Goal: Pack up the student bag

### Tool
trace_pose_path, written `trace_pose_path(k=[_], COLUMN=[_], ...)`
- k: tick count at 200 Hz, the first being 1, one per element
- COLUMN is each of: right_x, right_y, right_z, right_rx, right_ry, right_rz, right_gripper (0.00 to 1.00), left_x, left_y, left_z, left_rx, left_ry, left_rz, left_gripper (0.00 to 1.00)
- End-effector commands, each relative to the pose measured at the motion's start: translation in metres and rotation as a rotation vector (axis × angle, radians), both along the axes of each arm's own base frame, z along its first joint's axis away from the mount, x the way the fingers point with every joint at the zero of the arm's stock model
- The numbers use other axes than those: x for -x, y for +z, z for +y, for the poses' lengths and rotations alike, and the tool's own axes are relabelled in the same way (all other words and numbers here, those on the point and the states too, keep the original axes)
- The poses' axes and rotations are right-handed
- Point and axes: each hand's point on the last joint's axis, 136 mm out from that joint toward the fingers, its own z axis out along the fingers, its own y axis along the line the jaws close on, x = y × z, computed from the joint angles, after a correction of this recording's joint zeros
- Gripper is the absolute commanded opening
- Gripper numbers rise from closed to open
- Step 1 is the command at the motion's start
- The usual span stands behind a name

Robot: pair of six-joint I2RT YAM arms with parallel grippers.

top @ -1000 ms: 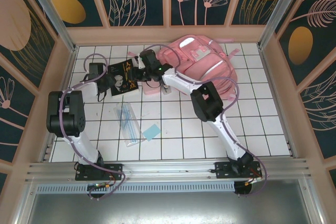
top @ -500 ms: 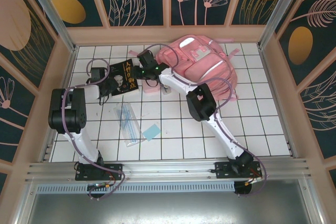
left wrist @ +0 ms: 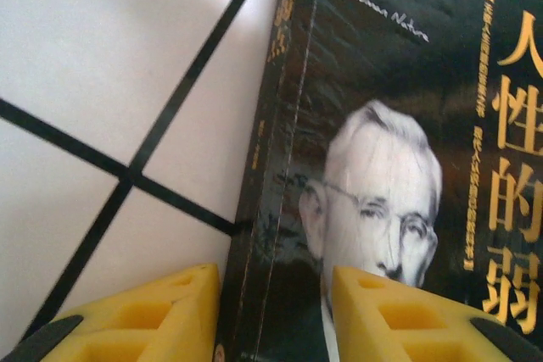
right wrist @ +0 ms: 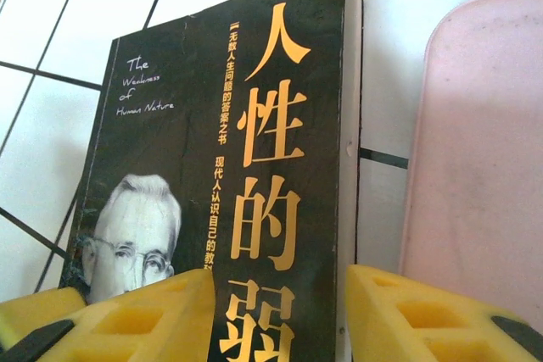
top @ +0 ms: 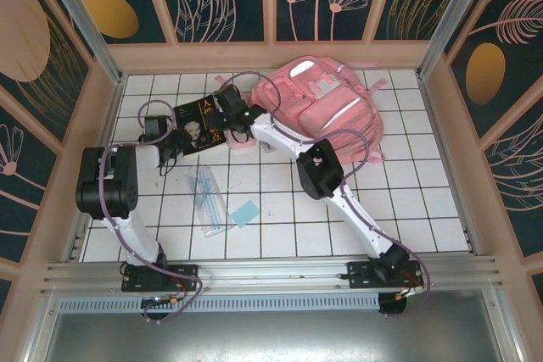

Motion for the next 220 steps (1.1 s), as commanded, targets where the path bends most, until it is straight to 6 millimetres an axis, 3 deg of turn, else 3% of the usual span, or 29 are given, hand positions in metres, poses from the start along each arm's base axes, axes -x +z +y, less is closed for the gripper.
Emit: trace_pose_path(k=[1,20,42,59,88,110,149,163,189,220], right_x=[0.026,0.029,0.035,0.043,0.054,0.058,0.066,0.069,0.069,0.065], right_y=[-0.043,-0.028,-0.022,-0.029,-0.048,-0.063,-0.090,-0.094,-0.094,-0.091], right_z=[-0.017,-0.011,-0.008,-0.005,-0.009,-0.015,-0.029,-0.029,-0.027,-0.029], right_rx=[0.167,0.144,0.151,0.184,0.226,0.260,0.326,0.323,0.306,0.298], right_ry=[0.036,0.064,0.085,0.103,0.100,0.092,0.087,0.098,0.101,0.092], right_rz=[0.085,0.067,0.058,0.051,0.080,0.095,0.126,0.137,0.144,0.143], right_gripper=[0.46,0.46,0.46,0.46,0.46,0.44,0.42,0.41,0.41,0.40], left_x=[0.056,0.081,0.098,0.091,0.060,0.043,0.041,0.038,0.029,0.028], left_y=[-0.039,-0.051,-0.048,-0.023,0.014,0.015,0.006,0.024,0.074,0.101], left_z=[-0.029,-0.039,-0.048,-0.055,-0.062,-0.067,-0.061,-0.069,-0.079,-0.084], left_rx=[0.065,0.086,0.121,0.170,0.204,0.239,0.212,0.259,0.308,0.327], left_ry=[-0.081,-0.104,-0.109,-0.115,-0.133,-0.137,-0.113,-0.148,-0.202,-0.236], left_rz=[0.181,0.232,0.226,0.144,-0.010,-0.034,-0.034,-0.111,-0.272,-0.318], left_gripper=[0.40,0.40,0.41,0.50,0.64,0.64,0.64,0.64,0.62,0.62])
